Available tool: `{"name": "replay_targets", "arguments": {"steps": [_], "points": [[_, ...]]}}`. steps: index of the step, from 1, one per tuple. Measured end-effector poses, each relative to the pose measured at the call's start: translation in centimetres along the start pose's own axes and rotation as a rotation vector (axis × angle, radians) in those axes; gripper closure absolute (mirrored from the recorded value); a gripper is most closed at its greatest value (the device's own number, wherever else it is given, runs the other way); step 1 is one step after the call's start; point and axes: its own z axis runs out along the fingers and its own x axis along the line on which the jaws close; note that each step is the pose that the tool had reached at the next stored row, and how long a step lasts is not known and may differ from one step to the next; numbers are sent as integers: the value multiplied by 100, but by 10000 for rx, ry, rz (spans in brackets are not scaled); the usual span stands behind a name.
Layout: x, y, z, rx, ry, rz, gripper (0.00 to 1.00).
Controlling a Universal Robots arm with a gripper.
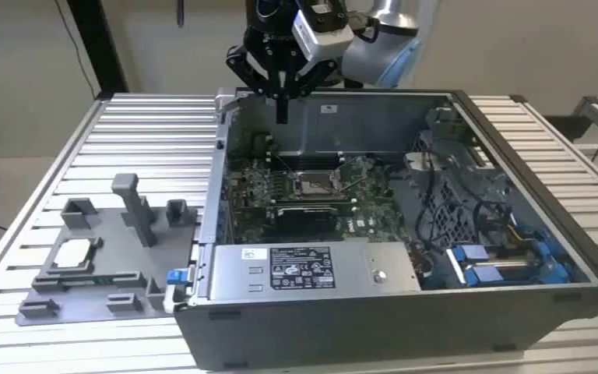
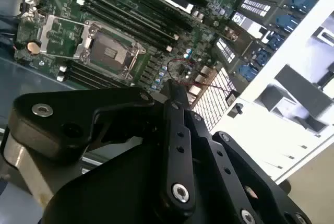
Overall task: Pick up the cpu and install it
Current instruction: 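Pick up the cpu and move it towards the insertion slot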
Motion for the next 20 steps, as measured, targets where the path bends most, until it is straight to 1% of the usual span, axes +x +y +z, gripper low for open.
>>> {"name": "replay_targets", "arguments": {"steps": [8,17,20], "points": [[9,4,0,1,0,0,100],[91,19,-1,-1,-4,0,100],[104,19,-1,0,-3,-1,100]]}}
